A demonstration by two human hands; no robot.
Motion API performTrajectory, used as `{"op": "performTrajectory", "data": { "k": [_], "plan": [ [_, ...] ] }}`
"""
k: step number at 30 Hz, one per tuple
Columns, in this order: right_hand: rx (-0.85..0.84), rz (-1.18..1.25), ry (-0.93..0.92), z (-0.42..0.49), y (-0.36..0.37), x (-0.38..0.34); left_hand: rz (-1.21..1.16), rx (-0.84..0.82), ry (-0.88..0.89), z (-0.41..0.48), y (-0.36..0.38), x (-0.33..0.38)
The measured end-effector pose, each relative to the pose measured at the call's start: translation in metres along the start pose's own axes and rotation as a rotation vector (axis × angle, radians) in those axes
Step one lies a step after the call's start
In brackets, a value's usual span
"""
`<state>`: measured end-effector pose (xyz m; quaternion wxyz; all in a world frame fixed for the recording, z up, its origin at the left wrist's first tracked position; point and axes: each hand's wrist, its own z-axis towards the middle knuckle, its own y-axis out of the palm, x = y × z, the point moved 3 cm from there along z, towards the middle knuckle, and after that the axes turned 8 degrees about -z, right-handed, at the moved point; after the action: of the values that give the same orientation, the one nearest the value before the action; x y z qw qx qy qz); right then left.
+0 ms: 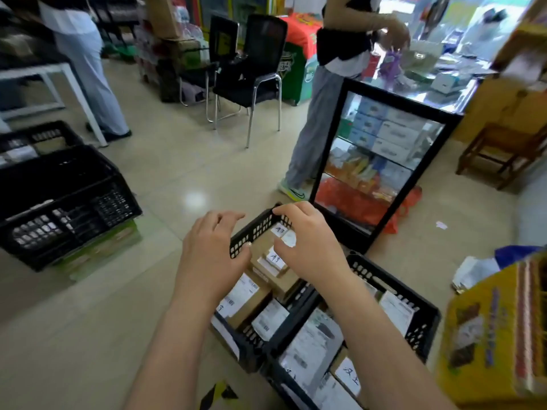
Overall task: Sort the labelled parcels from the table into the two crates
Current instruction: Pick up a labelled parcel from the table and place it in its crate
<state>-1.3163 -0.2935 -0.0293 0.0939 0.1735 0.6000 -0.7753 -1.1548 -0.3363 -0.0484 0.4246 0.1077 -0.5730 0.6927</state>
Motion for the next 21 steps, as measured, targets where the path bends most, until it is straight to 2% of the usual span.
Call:
{"op": "performTrajectory", "data": {
  "k": [7, 13, 21],
  "plan": [
    [-0.082, 0.084, -0.225, -0.021, 0.037, -0.149, 0.060, 0.196, -0.141, -0.087, -0.129, -0.066],
    [-0.136, 0.174, -0.410, -0.052, 0.077, -0.288, 0.227, 0.376, -0.288, -0.180, -0.251, -0.119],
    [-0.233, 0.284, -0.731, -0.102, 0.128, -0.467, 0.457, 0.511, -0.526, -0.295, -0.378, -0.166]
  ]
}}
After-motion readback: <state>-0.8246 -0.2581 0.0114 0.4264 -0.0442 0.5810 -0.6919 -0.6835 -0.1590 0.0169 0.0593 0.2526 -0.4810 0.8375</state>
